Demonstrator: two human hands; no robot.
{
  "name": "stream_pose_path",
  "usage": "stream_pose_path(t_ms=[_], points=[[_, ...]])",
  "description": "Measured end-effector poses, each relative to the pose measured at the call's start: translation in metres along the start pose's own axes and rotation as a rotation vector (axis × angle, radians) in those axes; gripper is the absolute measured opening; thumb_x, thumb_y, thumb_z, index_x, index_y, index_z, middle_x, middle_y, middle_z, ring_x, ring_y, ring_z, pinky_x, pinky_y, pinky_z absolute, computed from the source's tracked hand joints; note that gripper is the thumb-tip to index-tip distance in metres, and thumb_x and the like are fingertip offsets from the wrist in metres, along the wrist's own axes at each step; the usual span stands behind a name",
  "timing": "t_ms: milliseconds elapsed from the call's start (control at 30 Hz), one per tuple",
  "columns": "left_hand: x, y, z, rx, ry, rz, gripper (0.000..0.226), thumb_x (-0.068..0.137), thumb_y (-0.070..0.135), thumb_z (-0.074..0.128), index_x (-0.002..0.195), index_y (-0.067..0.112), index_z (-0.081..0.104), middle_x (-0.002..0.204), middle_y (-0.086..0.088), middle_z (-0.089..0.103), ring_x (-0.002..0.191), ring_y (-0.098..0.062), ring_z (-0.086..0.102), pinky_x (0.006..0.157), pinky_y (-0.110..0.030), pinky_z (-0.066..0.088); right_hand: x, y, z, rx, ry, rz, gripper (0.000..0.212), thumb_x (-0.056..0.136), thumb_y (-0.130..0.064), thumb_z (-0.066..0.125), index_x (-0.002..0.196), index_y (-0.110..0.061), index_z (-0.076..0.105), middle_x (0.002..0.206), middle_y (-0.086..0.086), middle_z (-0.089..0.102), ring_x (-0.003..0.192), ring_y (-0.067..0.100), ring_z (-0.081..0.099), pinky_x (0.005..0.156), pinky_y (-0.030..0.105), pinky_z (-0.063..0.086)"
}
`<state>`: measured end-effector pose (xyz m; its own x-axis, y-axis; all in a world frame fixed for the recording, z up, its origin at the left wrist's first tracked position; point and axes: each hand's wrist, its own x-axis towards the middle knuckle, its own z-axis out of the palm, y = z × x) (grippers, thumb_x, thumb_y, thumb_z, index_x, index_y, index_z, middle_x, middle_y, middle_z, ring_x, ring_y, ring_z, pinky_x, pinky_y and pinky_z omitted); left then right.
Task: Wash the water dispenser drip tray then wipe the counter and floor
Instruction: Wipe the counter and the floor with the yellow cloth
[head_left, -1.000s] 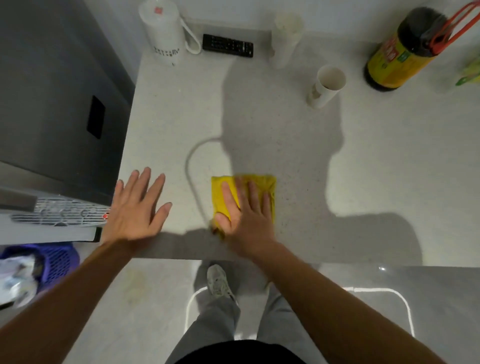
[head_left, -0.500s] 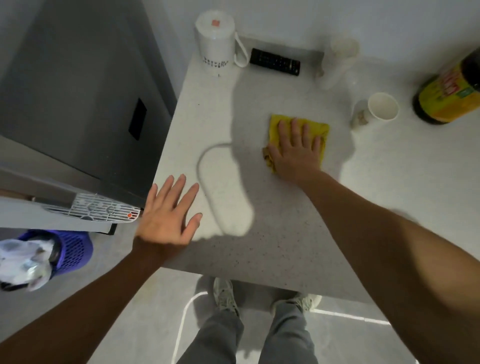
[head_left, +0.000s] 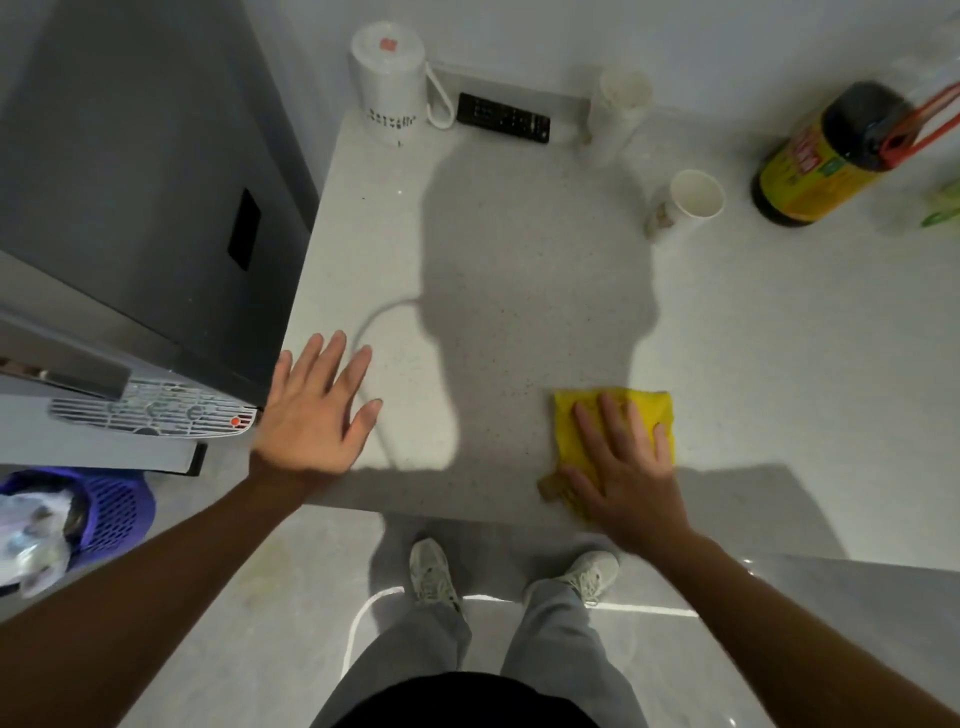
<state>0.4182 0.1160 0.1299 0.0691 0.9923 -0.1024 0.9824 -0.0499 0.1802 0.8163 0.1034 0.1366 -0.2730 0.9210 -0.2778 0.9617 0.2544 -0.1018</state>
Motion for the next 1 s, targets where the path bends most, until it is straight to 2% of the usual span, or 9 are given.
stream_pose_path(t_ms=[167, 300, 433, 533, 633, 733, 833, 933, 1000], points=[[0.0, 0.0, 0.0, -0.009, 0.055, 0.022, 0.062, 0.104, 0.045, 0.029, 0.161, 0.02, 0.035, 0.169, -0.014, 0.029, 0.157, -0.036, 0.019, 0.127, -0.057, 0.012, 0.123, 0.004, -0.022, 0.082, 0.044, 0.299, 0.087, 0.088, -0.076, 0.009, 0.164, -0.036, 0.008, 0.175, 0.004, 0.006, 0.16, 0.035, 0.003, 0.124, 0.064, 0.005], [-0.001, -0.005, 0.009, -0.01, 0.115, 0.025, 0.056, 0.105, 0.037, 0.034, 0.157, 0.018, 0.041, 0.166, -0.015, 0.035, 0.155, -0.036, 0.024, 0.126, -0.057, 0.015, 0.18, -0.056, -0.025, 0.064, 0.034, 0.225, 0.086, 0.089, -0.077, 0.007, 0.164, -0.036, 0.001, 0.175, 0.002, -0.001, 0.16, 0.032, -0.004, 0.124, 0.062, -0.002], [-0.003, -0.006, 0.012, -0.039, 0.201, 0.048, 0.052, 0.103, 0.031, 0.038, 0.15, 0.014, 0.049, 0.16, -0.016, 0.043, 0.152, -0.036, 0.032, 0.124, -0.057, 0.021, 0.157, -0.132, -0.016, 0.033, 0.01, 0.023, 0.082, 0.091, -0.077, 0.01, 0.164, -0.04, -0.003, 0.175, -0.003, -0.004, 0.16, 0.029, -0.007, 0.123, 0.059, -0.009], [-0.006, -0.006, 0.01, -0.183, 0.24, 0.012, 0.043, 0.102, 0.028, 0.045, 0.139, 0.013, 0.06, 0.155, -0.012, 0.052, 0.15, -0.03, 0.037, 0.125, -0.053, 0.022, 0.105, -0.162, -0.005, 0.032, 0.025, -0.08, 0.08, 0.092, -0.074, 0.013, 0.164, -0.039, 0.007, 0.175, -0.003, 0.005, 0.16, 0.029, 0.003, 0.125, 0.06, 0.0], [-0.012, -0.007, 0.0, -0.449, 0.249, -0.057, 0.038, 0.098, 0.025, 0.048, 0.128, 0.013, 0.068, 0.138, -0.008, 0.065, 0.136, -0.025, 0.053, 0.121, -0.042, 0.033, 0.049, -0.162, 0.002, 0.046, 0.117, -0.097, 0.068, 0.098, -0.064, 0.035, 0.159, -0.033, 0.038, 0.166, 0.006, 0.037, 0.152, 0.036, 0.033, 0.123, 0.059, 0.021], [-0.027, -0.006, -0.01, -0.595, 0.273, -0.121, 0.031, 0.098, 0.023, 0.05, 0.121, 0.018, 0.071, 0.122, -0.003, 0.067, 0.117, -0.024, 0.06, 0.104, -0.037, 0.048, 0.006, -0.152, 0.004, -0.025, 0.282, -0.094, 0.046, 0.097, -0.049, 0.057, 0.136, -0.026, 0.067, 0.125, 0.012, 0.068, 0.107, 0.042, 0.063, 0.093, 0.052, 0.051], [-0.062, 0.004, -0.014, -0.677, 0.26, -0.132, 0.024, 0.101, 0.02, 0.054, 0.115, 0.017, 0.073, 0.111, -0.003, 0.066, 0.099, -0.024, 0.064, 0.091, -0.039, 0.054, -0.03, -0.136, 0.0, -0.056, 0.199, -0.084, 0.034, 0.097, -0.042, 0.055, 0.116, -0.018, 0.069, 0.1, 0.012, 0.067, 0.086, 0.039, 0.063, 0.069, 0.045, 0.049], [-0.112, 0.017, -0.011, -0.776, 0.218, -0.125, 0.02, 0.1, 0.008, 0.059, 0.104, 0.014, 0.077, 0.101, -0.003, 0.073, 0.085, -0.024, 0.068, 0.082, -0.04, 0.058, -0.066, -0.119, -0.003, 0.151, 0.075, 0.014, 0.024, 0.1, -0.04, 0.053, 0.109, -0.019, 0.061, 0.102, 0.008, 0.067, 0.095, 0.036, 0.062, 0.074, 0.044, 0.051], [-0.149, 0.023, -0.009, -0.846, 0.143, -0.172, 0.022, 0.097, 0.007, 0.06, 0.096, 0.022, 0.076, 0.085, 0.003, 0.075, 0.075, -0.019, 0.07, 0.072, -0.03, 0.059, -0.094, -0.11, 0.003, 0.295, 0.077, 0.112, 0.022, 0.101, -0.04, 0.052, 0.104, -0.02, 0.059, 0.1, 0.008, 0.066, 0.095, 0.034, 0.061, 0.075, 0.043, 0.052]])
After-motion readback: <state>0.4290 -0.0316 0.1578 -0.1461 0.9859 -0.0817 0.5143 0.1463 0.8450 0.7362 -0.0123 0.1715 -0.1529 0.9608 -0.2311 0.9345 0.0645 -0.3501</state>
